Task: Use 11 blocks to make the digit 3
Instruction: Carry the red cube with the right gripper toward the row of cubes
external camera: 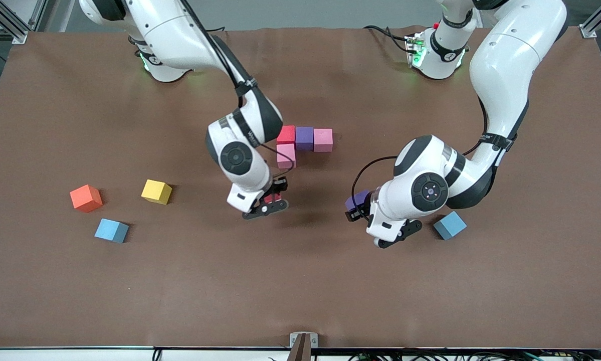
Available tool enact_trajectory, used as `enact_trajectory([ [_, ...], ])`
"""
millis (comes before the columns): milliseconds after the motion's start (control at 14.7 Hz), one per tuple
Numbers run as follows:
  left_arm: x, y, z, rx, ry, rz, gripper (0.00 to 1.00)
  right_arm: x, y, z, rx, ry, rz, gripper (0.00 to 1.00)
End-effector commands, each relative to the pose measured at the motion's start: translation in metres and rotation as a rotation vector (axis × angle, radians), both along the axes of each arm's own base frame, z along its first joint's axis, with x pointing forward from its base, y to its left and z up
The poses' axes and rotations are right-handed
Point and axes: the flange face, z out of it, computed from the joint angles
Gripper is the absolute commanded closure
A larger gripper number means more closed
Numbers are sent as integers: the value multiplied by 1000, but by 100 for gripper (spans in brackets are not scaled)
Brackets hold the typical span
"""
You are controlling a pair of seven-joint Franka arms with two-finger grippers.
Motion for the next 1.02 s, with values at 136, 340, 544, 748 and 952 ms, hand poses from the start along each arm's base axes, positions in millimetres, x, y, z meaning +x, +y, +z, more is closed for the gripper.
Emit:
enact_trajectory([
  [136,0,3,7,-2,-11,-14,83,-15,21,-3,18,42,-61,69],
  [340,2,6,7,-3,-12,-19,83,-26,29,-15,-2,62,-106,69],
  [544,2,6,8,-5,-14,-27,83,-38,31,-28,-30,86,-143,69],
  [748,1,6,9,-6,-14,-28,83,-46,35,-31,-40,95,-161,69],
  [952,1,6,8,-6,-15,-36,83,-50,32,-38,-52,105,-163,69],
])
